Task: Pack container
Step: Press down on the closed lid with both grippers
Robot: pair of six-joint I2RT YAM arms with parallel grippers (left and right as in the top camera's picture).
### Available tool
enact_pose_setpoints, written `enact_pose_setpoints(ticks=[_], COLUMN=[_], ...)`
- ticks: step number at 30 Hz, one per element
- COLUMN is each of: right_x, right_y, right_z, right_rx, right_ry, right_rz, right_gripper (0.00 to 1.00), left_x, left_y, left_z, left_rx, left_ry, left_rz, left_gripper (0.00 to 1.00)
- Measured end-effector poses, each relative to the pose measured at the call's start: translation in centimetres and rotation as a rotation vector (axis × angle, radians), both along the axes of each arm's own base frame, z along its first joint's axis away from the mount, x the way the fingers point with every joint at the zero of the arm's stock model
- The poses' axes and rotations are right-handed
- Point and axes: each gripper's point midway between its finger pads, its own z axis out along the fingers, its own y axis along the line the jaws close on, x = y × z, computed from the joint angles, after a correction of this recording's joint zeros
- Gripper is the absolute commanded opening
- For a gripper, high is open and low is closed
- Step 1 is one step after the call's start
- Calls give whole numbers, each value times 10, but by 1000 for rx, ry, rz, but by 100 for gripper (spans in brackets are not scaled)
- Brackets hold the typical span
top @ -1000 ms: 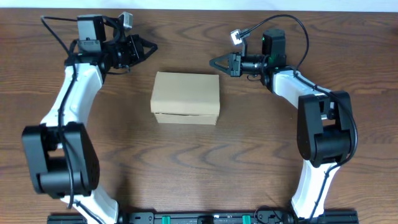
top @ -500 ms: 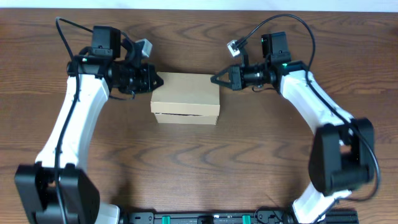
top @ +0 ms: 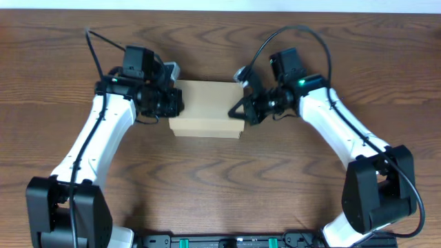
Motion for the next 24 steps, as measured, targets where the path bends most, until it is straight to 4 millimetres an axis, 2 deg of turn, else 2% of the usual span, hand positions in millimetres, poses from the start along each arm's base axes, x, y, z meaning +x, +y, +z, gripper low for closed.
enact_pose_setpoints(ticks=[4,15,19,24], right_x=[-15,-15,-17,-16], right_y=[-1,0,1,2], right_z=[-23,-25,-26,-26], right_rx=[-48,-30,-30,-29], right_ry=[20,-3,-3,-10], right_rz=[15,19,23,22], right_gripper=[2,2,2,1], left_x=[-6,-9,-11,-11], left_y=[-2,1,3,3], left_z=[-4,-15,-25,-26], left_rx=[-20,-9,-2,-9], left_ry=[20,25,29,15], left_rz=[5,27,44,62], left_gripper=[6,6,6,6])
